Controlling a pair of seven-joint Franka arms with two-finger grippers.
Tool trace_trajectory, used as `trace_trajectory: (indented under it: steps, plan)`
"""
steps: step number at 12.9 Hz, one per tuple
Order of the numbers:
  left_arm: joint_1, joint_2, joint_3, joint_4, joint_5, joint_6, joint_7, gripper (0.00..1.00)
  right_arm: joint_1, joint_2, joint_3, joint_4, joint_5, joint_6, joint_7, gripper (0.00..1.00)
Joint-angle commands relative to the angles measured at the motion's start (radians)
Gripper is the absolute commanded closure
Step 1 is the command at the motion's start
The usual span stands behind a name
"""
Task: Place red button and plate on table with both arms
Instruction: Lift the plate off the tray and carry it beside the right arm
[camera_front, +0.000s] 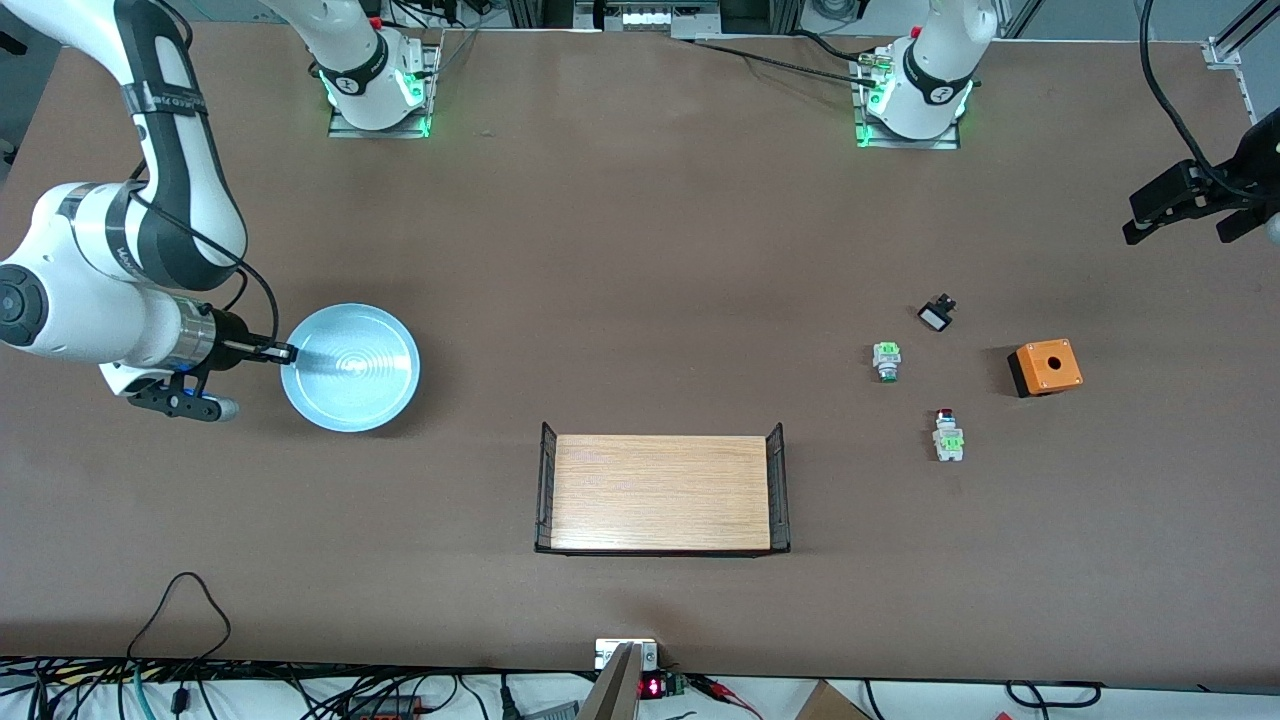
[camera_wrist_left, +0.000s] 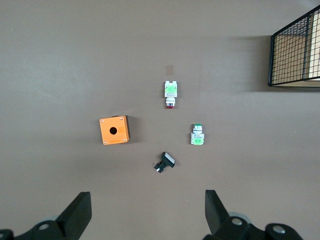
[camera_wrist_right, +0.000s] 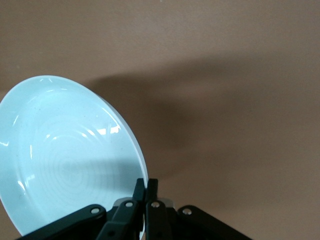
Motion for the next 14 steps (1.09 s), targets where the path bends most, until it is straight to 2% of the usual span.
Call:
trace_trajectory:
  steps: [1,7,14]
  plan:
    - [0.01,-0.006,-0.009,0.014,-0.01,-0.022,-0.007,0.0,-0.024,-0.1,0.02,-0.186,-0.018,0.137,-0.088,1.0]
    - [0.01,-0.006,-0.011,0.014,-0.01,-0.021,0.007,0.0,-0.073,-0.14,0.02,-0.401,-0.016,0.316,-0.239,1.0]
    - [0.01,-0.007,-0.012,0.014,-0.01,-0.022,0.01,0.0,-0.085,-0.11,0.022,-0.457,-0.012,0.421,-0.282,1.0]
